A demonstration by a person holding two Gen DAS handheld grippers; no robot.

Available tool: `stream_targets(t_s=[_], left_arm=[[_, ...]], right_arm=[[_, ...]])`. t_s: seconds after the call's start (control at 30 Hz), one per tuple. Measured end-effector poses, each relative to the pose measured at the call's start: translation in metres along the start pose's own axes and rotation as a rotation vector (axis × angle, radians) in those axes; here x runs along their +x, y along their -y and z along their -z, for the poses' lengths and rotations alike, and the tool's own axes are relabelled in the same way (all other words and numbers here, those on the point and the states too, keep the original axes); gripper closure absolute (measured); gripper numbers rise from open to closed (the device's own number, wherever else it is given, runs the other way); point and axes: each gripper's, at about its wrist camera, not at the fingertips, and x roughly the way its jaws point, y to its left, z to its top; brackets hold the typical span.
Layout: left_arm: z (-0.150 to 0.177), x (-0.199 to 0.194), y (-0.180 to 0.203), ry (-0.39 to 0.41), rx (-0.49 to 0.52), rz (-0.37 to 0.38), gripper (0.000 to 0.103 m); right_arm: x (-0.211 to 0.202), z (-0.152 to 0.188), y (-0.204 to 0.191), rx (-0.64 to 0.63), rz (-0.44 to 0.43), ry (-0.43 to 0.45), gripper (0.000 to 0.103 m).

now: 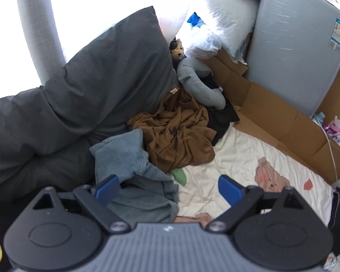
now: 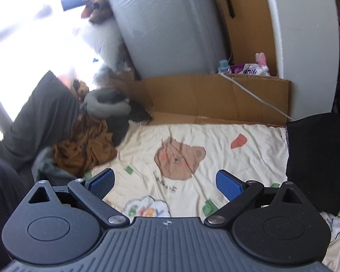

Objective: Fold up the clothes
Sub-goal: 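Move both tools toward the brown t-shirt on the clothes pile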

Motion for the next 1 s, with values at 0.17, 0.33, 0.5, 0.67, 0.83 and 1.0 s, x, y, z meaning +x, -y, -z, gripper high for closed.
stream_targets(t_s=[0.17, 0.33, 0.5, 0.67, 0.83, 1.0], left_arm=[[-0.010, 0.020, -0.016, -0.001, -0.012, 0.025, 0.008], [-0.025, 0.048, -0.024, -0.019, 0.005, 0.068, 0.008], [-0.037, 0.085, -0.026, -0.041, 0.042, 0.126, 0.008], [-0.041, 0.119, -0.027, -0.044, 0.020, 0.161, 0.011], [-0.040, 0.155, -0.023, -0.036, 0.050, 0.195, 0.012], [-0.042, 0.197, -0.020, -0.056, 0.078, 0.200, 0.017]], right_arm=[[0.007, 0.002, -0.012, -0.052, -0.043, 0.014, 0.005], [0.015, 0.012, -0.026, -0.041, -0.077, 0.030, 0.005], [0.031, 0.031, -0.037, 0.002, -0.076, 0.024, 0.007], [0.063, 0.029, -0.048, 0.017, -0.056, 0.020, 0.010], [0.110, 0.026, -0.053, 0.042, -0.050, -0.005, 0.013], [0.159, 0.031, -0.056, 0.073, -0.040, -0.033, 0.019]])
